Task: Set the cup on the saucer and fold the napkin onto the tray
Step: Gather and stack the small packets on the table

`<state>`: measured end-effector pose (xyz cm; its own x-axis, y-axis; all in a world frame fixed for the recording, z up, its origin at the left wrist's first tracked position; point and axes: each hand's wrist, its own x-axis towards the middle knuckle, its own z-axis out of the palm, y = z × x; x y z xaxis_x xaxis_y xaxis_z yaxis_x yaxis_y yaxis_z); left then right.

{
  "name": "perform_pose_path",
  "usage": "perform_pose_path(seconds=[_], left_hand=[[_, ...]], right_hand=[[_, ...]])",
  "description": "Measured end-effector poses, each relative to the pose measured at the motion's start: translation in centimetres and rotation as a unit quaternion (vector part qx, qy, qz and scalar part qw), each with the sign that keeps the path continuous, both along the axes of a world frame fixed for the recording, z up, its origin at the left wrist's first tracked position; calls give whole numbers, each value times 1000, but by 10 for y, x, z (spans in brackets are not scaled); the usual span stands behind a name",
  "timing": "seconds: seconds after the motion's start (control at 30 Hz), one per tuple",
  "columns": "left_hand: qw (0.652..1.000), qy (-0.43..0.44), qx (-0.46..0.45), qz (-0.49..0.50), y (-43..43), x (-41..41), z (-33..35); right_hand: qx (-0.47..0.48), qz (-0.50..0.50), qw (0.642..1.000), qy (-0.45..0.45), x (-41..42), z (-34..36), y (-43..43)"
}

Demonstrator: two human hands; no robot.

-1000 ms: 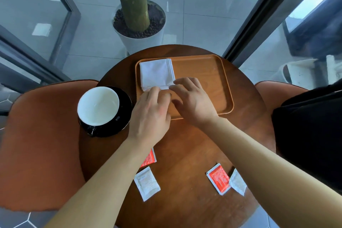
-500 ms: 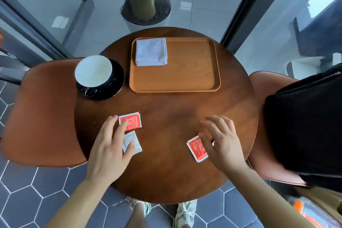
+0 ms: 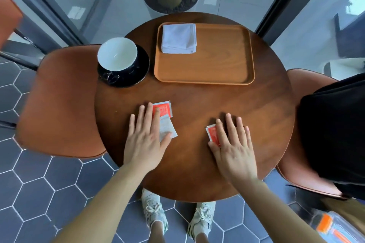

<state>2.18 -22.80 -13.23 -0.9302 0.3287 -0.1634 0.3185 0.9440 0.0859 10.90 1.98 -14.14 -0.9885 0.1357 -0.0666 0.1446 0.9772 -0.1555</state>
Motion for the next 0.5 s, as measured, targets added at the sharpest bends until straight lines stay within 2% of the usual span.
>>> perform_pose_path(seconds=[0.17,0.27,0.4,0.5], left_hand=[[996,-13,21,-80,43,15,3],[995,-18,56,-81,32,13,2],[992,-14,60,-108,20,11,0],[992,-8,35,-120,34,16,1]], right_hand=[[-67,78,995,16,-43,7,-26],[-105,61,991,49,-36,14,-15],[-72,-6,996,59,-3,11,12],[-40,13,998,46,3,5,9]])
